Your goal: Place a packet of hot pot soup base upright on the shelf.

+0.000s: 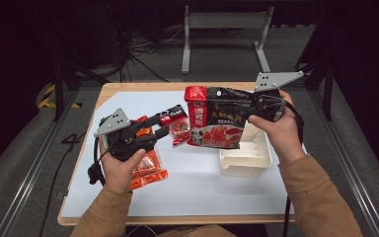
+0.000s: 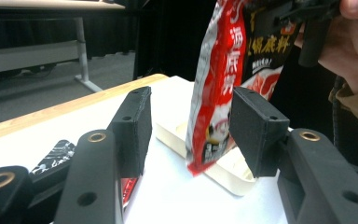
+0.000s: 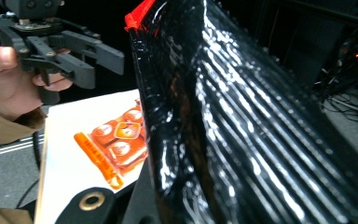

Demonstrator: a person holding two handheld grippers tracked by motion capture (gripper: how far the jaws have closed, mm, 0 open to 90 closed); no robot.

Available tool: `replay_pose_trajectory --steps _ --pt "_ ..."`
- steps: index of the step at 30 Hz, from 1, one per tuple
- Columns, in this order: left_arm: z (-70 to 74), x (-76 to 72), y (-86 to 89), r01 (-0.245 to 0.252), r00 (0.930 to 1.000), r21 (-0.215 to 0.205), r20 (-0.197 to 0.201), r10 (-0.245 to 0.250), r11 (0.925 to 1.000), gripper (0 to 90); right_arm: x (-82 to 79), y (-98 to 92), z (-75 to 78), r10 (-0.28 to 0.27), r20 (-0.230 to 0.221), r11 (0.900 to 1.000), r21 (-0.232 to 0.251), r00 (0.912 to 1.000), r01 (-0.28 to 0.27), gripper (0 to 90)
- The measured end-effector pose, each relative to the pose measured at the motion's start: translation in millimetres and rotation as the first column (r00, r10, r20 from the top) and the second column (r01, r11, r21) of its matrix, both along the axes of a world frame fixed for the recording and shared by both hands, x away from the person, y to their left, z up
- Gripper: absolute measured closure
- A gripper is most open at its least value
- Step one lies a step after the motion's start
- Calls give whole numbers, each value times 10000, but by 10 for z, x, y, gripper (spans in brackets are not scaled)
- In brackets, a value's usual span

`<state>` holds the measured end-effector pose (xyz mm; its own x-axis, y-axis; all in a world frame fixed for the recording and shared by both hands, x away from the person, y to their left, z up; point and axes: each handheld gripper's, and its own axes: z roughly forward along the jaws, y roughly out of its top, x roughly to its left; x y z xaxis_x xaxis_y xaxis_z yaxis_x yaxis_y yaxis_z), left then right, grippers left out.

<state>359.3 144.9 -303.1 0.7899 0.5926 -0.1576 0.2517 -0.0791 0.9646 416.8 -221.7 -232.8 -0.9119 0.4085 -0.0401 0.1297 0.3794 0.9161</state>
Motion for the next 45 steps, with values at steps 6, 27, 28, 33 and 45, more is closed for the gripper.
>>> replay_pose_trajectory --steps 6,27,28,33,45 --pt "-44 51 55 -281 9995 85 -174 282 9996 491 134 -111 46 -339 227 9994 -44 9992 340 815" --pt "-115 139 149 -642 9960 22 -629 642 9979 482 588 -392 29 -992 738 9925 -644 9923 1040 812" --pt "-117 143 149 -669 9957 65 -645 672 9977 482 604 -406 25 -1000 760 9924 -639 9921 1049 812" --pt "-123 153 147 -690 9952 192 -686 702 9974 479 690 -484 -15 -1049 879 9919 -630 9906 1107 812" --pt "-150 193 175 -858 9920 448 -887 895 9953 441 819 -623 -143 -1339 801 9886 -580 9878 1387 809"
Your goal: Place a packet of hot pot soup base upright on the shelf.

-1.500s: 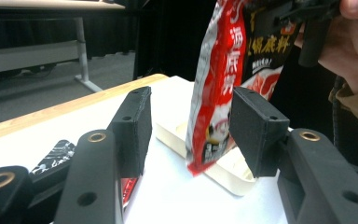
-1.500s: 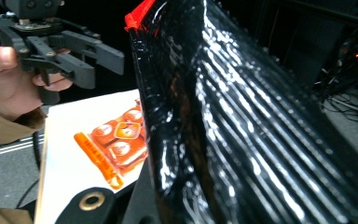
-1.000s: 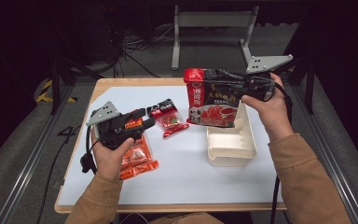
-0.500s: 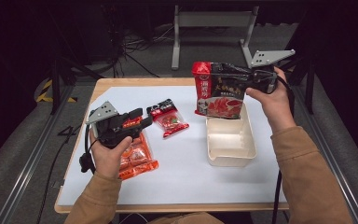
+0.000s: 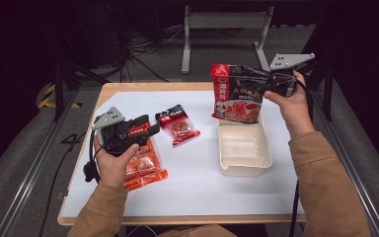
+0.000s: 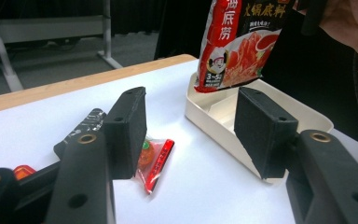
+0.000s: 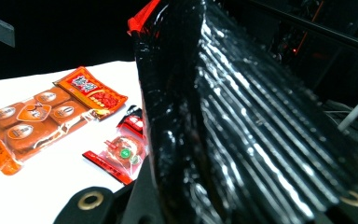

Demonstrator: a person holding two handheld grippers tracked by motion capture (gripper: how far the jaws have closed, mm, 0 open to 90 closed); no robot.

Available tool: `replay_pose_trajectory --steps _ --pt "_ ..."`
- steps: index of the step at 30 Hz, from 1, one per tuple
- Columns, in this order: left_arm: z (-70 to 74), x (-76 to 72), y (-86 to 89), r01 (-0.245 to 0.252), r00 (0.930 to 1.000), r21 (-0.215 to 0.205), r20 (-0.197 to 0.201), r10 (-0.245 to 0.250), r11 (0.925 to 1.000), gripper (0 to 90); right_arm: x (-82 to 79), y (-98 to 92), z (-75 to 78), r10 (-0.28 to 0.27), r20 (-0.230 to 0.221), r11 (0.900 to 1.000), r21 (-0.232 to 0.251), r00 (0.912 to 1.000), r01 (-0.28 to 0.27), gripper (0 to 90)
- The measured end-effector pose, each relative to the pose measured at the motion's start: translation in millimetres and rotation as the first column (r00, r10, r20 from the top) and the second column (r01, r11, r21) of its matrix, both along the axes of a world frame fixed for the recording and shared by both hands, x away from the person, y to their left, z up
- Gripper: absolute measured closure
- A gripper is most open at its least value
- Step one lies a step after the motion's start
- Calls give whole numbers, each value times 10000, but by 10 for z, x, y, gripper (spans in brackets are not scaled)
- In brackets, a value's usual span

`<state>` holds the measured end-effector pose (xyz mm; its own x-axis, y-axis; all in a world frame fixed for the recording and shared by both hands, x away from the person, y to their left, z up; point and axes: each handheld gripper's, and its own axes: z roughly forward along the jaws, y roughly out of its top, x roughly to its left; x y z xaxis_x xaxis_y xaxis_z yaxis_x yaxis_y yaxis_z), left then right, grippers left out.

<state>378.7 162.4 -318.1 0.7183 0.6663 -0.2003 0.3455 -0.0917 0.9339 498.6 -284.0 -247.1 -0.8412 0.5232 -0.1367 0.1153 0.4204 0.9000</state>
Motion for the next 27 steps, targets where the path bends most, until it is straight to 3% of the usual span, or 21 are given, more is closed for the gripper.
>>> replay_pose_trajectory --steps 10,27 --pt "-34 47 -3 94 9997 397 -247 -84 9992 394 90 -69 -142 -155 -68 9999 29 9999 155 808" --pt "-59 69 21 115 9996 402 -255 -105 9991 391 167 -158 -371 -412 -83 9991 128 9991 413 805"
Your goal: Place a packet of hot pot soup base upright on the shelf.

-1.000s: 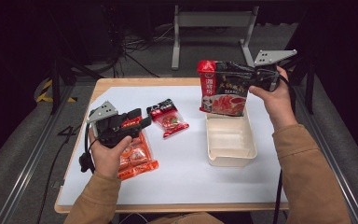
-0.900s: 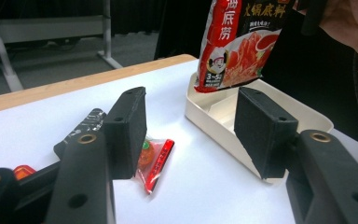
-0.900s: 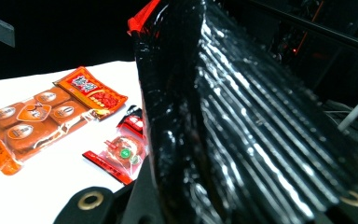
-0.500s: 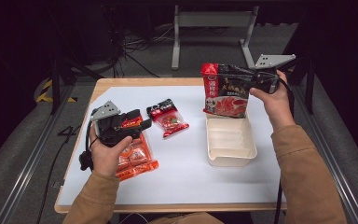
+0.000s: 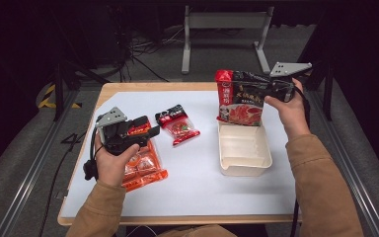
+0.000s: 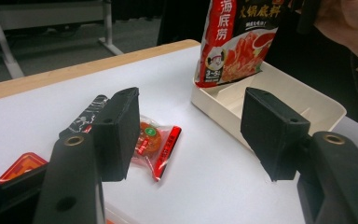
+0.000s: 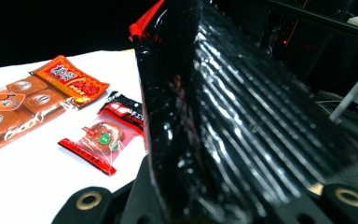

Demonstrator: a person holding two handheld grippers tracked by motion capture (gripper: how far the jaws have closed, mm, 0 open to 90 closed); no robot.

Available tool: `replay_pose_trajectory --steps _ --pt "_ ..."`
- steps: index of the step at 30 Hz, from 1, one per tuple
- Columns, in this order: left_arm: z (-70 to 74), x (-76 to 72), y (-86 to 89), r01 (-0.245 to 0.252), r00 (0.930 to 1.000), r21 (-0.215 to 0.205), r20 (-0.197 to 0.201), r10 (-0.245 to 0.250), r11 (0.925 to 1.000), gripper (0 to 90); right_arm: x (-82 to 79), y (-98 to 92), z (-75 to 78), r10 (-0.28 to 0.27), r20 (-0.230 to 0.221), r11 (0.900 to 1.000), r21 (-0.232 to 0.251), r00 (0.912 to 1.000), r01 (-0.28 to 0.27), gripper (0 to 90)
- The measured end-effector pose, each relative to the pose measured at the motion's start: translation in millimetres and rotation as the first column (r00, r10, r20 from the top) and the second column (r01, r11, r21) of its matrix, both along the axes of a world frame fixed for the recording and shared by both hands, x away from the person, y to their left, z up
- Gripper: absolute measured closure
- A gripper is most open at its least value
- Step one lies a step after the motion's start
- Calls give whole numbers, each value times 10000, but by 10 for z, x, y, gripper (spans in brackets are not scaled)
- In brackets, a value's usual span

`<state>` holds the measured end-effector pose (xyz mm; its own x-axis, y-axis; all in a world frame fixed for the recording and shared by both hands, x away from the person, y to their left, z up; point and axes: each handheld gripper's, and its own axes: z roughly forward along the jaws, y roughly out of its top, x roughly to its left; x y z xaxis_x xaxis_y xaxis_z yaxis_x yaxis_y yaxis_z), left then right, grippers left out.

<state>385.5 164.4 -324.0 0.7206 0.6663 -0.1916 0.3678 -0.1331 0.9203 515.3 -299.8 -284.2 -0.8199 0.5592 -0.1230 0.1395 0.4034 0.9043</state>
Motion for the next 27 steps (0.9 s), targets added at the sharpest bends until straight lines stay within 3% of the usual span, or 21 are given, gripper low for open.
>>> replay_pose_trajectory --steps 14,27 --pt "-11 11 12 -21 10000 78 6 21 10000 383 19 24 -216 -18 -285 9999 -125 9996 14 788" --pt "-26 20 13 -68 9999 149 -107 69 9999 372 -33 -51 -418 -280 -486 9993 214 9984 291 773"
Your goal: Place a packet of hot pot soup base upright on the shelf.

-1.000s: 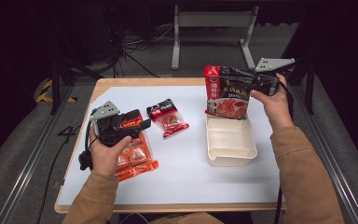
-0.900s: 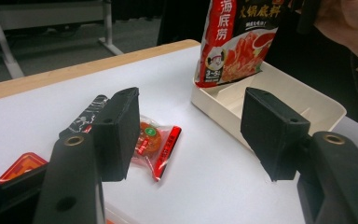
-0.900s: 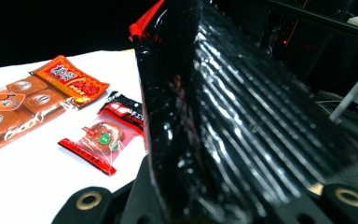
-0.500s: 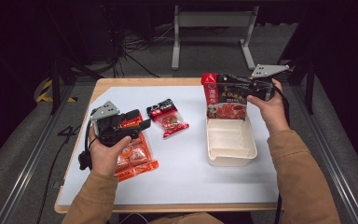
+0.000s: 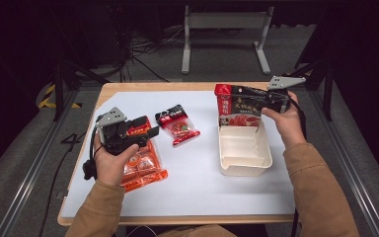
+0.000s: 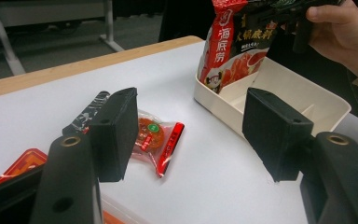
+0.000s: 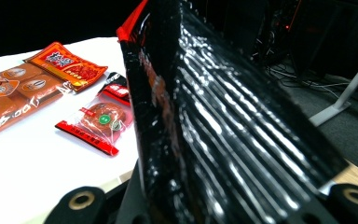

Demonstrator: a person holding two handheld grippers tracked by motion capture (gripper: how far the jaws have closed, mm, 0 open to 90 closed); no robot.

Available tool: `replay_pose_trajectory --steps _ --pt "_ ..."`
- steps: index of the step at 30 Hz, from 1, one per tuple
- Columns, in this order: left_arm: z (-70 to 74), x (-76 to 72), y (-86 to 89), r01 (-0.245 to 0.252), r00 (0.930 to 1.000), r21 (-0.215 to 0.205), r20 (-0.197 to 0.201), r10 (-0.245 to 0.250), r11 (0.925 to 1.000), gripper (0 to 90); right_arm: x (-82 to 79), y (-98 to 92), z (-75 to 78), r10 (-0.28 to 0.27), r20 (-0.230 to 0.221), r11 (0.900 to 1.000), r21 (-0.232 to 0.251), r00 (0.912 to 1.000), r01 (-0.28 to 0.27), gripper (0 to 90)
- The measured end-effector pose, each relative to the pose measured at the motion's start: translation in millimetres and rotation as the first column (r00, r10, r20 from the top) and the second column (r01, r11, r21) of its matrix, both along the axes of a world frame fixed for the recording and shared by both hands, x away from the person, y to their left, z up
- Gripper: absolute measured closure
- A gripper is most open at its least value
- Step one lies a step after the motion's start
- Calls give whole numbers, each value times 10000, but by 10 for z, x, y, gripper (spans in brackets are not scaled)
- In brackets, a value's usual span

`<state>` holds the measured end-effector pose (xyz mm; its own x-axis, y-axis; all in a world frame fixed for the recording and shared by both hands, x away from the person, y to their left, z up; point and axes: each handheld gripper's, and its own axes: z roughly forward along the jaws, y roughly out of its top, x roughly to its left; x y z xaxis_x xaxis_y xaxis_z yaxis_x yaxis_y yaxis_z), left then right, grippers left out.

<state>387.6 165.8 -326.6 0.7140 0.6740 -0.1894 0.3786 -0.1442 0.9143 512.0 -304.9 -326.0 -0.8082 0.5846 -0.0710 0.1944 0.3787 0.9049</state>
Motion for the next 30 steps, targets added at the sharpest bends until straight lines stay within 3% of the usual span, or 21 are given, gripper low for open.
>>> replay_pose_trajectory --steps 11,25,29,30 --pt "-9 6 3 -4 10000 101 -76 5 9999 368 -27 -104 -125 -426 -31 9978 517 9991 427 784" --pt "-31 20 30 -47 9998 112 -178 49 9999 361 -18 -139 -162 -644 -233 9939 886 9977 662 772" --pt "-45 31 38 -45 9996 119 -263 48 9999 356 -12 -136 -150 -826 -528 9912 989 9952 875 712" --pt "-51 37 41 -50 9997 155 -240 54 9999 353 -20 -134 -142 -825 -666 9903 1067 9944 893 640"
